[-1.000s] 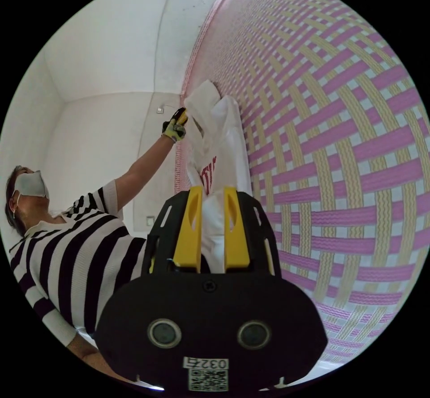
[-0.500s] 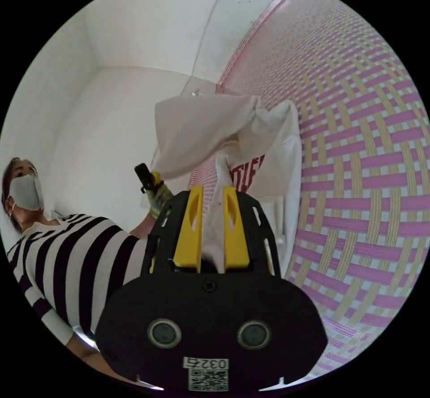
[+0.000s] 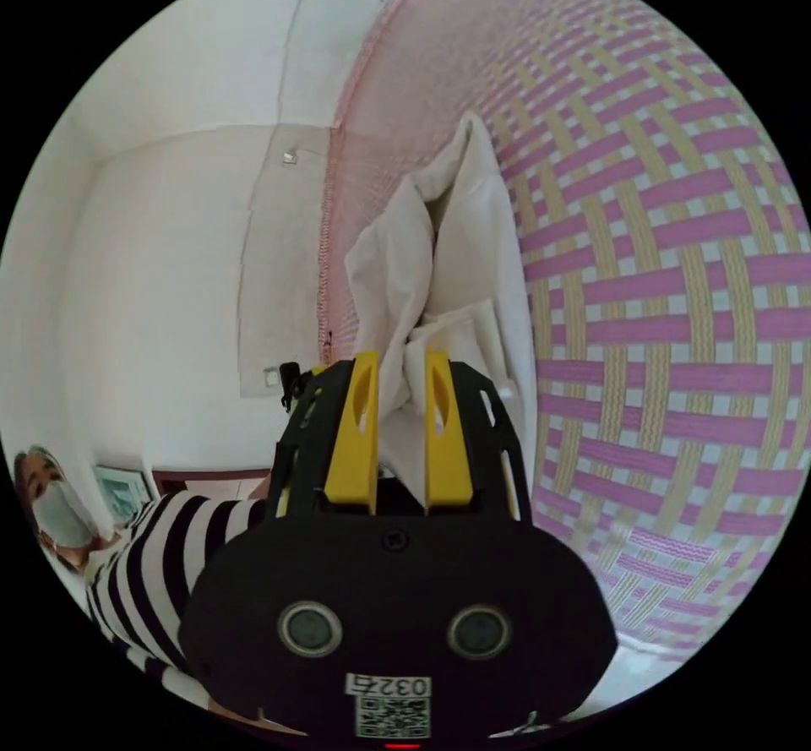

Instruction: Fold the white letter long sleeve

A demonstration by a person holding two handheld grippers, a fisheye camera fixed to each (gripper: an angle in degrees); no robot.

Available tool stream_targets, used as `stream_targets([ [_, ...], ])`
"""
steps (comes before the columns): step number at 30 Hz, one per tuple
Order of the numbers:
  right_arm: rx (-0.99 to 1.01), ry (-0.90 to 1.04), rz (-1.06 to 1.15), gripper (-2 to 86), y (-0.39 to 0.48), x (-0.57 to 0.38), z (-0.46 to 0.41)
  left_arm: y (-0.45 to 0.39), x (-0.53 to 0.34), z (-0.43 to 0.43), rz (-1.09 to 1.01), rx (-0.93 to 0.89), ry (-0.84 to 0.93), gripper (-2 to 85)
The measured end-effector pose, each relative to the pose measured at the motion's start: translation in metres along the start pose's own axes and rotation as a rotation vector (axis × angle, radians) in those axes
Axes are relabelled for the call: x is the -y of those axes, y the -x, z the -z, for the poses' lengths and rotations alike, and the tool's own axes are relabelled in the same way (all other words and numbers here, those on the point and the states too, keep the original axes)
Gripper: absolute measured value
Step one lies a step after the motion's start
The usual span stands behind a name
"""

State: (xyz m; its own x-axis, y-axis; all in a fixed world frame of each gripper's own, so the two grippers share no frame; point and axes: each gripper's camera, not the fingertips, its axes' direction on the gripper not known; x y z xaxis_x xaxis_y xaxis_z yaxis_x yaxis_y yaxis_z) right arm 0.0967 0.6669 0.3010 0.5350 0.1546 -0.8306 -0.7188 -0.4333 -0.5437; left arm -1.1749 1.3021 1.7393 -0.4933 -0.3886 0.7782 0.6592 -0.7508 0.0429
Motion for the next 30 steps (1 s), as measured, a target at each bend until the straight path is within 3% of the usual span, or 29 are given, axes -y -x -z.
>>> stream_targets([
  [6,-0.041,0.156,-0.025,10.0,0.026,0.006,-0.013,0.006,0.009,-0.02,0.129,0.078,0.071,8.0],
  [9,0.07,0.129,-0.043,11.0,0.031,0.013,-0.005,0.007,0.013,-0.025,0.19,0.082,0.043,8.6],
  [13,-0.023,0.108,0.02,10.7,0.077,0.018,0.016,-0.018,0.012,-0.002,0.147,0.164,-0.09,8.4],
  [17,-0.036,0.234,-0.027,10.0,0.075,0.022,0.001,0.001,0.025,-0.014,0.203,0.147,0.049,10.6],
  [22,-0.033,0.244,0.061,0.8,0.101,0.021,-0.01,-0.007,0.04,-0.026,0.173,0.235,0.137,1.3],
  [23,-0.053,0.212,0.109,0.0,0.119,0.018,-0.003,-0.018,0.044,-0.023,0.111,0.18,0.12,-0.1],
  [26,-0.08,0.115,0.199,-0.6,0.158,0.004,0.03,-0.037,0.047,-0.012,0.028,0.088,0.078,-1.1],
  [30,-0.096,0.098,0.164,-0.7,0.152,-0.01,0.048,-0.025,0.047,-0.016,0.058,0.108,0.104,-1.3],
])
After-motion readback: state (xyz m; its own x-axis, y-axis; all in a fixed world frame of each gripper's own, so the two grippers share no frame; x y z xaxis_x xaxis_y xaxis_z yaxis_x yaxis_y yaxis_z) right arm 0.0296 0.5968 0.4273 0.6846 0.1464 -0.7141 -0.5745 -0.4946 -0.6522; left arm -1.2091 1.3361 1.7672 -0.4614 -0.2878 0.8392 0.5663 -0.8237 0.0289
